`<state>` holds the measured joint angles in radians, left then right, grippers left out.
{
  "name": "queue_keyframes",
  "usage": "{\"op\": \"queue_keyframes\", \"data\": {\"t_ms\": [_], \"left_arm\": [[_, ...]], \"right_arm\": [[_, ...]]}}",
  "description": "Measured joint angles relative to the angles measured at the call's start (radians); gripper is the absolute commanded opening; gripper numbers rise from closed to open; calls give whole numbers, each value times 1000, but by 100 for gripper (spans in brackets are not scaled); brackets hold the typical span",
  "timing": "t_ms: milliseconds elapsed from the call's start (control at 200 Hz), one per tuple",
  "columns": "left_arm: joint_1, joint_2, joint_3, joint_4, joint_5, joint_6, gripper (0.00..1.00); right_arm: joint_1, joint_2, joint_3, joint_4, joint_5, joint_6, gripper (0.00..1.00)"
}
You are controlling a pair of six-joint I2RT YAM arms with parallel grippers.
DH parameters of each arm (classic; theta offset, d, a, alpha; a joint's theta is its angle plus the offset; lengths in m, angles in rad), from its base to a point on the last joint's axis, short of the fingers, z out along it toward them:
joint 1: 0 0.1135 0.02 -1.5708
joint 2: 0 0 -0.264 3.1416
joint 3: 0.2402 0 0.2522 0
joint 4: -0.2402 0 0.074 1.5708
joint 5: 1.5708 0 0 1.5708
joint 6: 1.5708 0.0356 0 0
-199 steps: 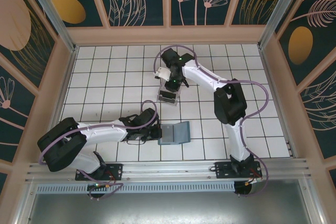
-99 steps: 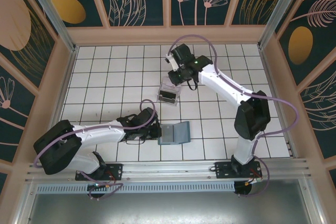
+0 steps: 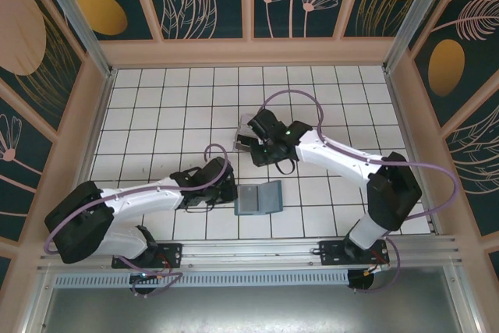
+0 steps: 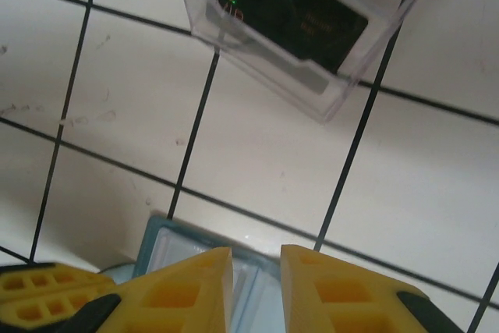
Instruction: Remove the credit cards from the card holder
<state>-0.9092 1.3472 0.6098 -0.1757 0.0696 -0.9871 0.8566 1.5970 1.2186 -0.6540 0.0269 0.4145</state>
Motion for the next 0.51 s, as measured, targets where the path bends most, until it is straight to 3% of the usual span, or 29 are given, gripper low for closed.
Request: {"op": "queue_keyframes", "data": {"t_ms": [340, 505], "left_arm": [[94, -109, -69, -1, 15, 10, 11], [147, -138, -126, -4, 38, 29, 11]], "right_arm": [[134, 0, -55, -7, -1, 133, 28], [198, 71, -42, -26, 3, 176, 29]]}}
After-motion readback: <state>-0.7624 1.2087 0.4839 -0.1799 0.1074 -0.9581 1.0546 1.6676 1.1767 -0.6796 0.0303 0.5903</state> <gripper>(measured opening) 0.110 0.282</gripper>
